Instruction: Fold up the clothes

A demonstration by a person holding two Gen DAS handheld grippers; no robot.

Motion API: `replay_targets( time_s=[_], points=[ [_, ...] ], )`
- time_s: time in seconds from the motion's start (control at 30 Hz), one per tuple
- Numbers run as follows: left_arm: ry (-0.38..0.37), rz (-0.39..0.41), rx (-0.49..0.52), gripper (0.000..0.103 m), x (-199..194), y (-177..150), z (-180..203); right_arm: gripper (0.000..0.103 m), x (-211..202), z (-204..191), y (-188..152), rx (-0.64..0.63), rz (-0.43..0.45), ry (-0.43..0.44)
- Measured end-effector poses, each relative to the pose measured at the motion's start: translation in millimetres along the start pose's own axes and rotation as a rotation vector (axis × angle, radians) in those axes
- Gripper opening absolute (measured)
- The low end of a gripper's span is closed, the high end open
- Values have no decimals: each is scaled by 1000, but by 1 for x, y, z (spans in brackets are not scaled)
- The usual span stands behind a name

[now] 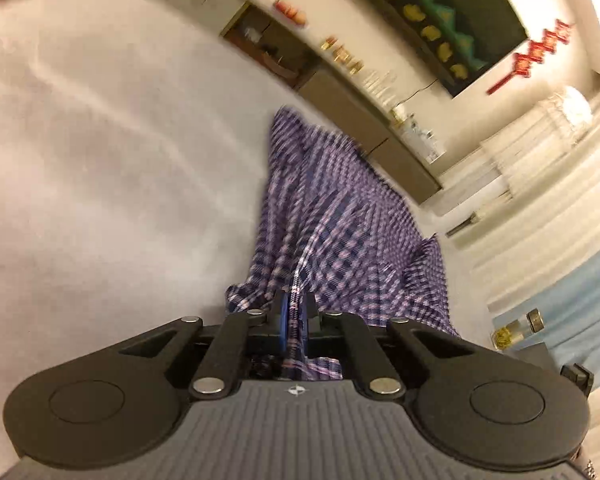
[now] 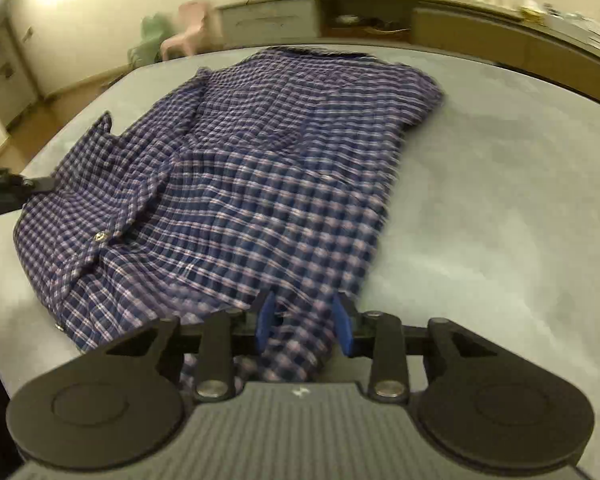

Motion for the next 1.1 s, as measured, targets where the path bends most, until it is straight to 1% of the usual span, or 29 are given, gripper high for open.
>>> replay_targets(
  time_s=[0.03,0.07,0.1,0.13,0.17,0.27,0.3,0.33,0.37,0.4,0.43,0.47,0.5,0.53,0.57,0.6,0.63,0.67,0.7,0.77,0.83,0.87,0.9,0.93,0.97,1.0,1.07,1.1],
  points=[
    [42,21,33,39,-8,-1,4,34,-8,2,0,33,39,31],
    [85,37,58,68,-12,-3,5,39,-15,3,0,66,77,62],
    [123,41,75,82,-13,-5,4,44,-24,5,0,99,116,94],
    [147,30,86,83,-13,-8,4,53,-24,4,4,104,131,107],
    [154,9,98,83,-8,-12,7,56,-24,4,8,108,146,119],
    [159,-54,149,83,7,-21,17,57,-6,4,16,94,135,97],
    [159,-68,165,81,11,-23,21,57,1,8,19,95,125,89],
    [158,-79,180,76,17,-25,25,57,7,13,24,110,120,90],
    [160,-83,197,58,20,-25,27,57,13,17,30,125,115,91],
    [163,-83,214,38,22,-24,30,57,15,20,36,143,121,126],
    [165,-76,233,31,21,-24,32,56,18,22,42,161,127,162],
    [155,-69,241,20,19,-23,33,55,20,24,48,179,132,199],
    [140,-64,244,14,17,-21,34,53,22,26,55,196,138,235],
    [132,-61,250,14,15,-20,34,44,21,28,58,209,141,284],
    [127,-58,257,12,14,-20,34,36,24,29,60,210,132,305],
    [121,-58,272,11,15,-20,37,34,27,29,62,210,122,326],
    [114,-58,289,11,17,-20,43,22,30,30,63,198,113,320],
    [108,-59,306,11,19,-21,48,3,33,28,64,178,102,308],
    [101,-59,323,10,20,-21,53,1,36,27,64,157,90,296],
    [21,-56,268,9,22,-17,50,1,25,23,61,109,118,283],
    [-69,-52,199,8,22,-13,45,0,2,9,69,26,217,334],
    [-112,-63,116,7,26,-11,32,0,-6,6,74,1,256,364],
    [-153,-78,15,6,31,-8,15,0,-5,7,80,-7,264,343],
    [-195,-94,-86,6,37,-6,-2,0,4,12,85,-8,250,292],
    [-218,-105,-137,5,40,-5,-11,0,9,14,85,-4,242,266],
    [-224,-116,-153,5,43,-7,-16,0,13,16,84,1,234,240],
    [-200,-134,-162,5,48,-10,-20,1,21,20,84,11,219,190],
    [-186,-131,-152,5,47,-10,-19,4,25,22,83,15,211,164]
  ],
)
Point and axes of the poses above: each gripper's, at about its wrist camera, not at the fingertips, and x roughly the way its jaws point, z to its right, y to its top, the point moved 8 cm from there along x, roughly the way its jaws point, and after that the axes turned 11 degrees about -z, right-handed, at the moved point
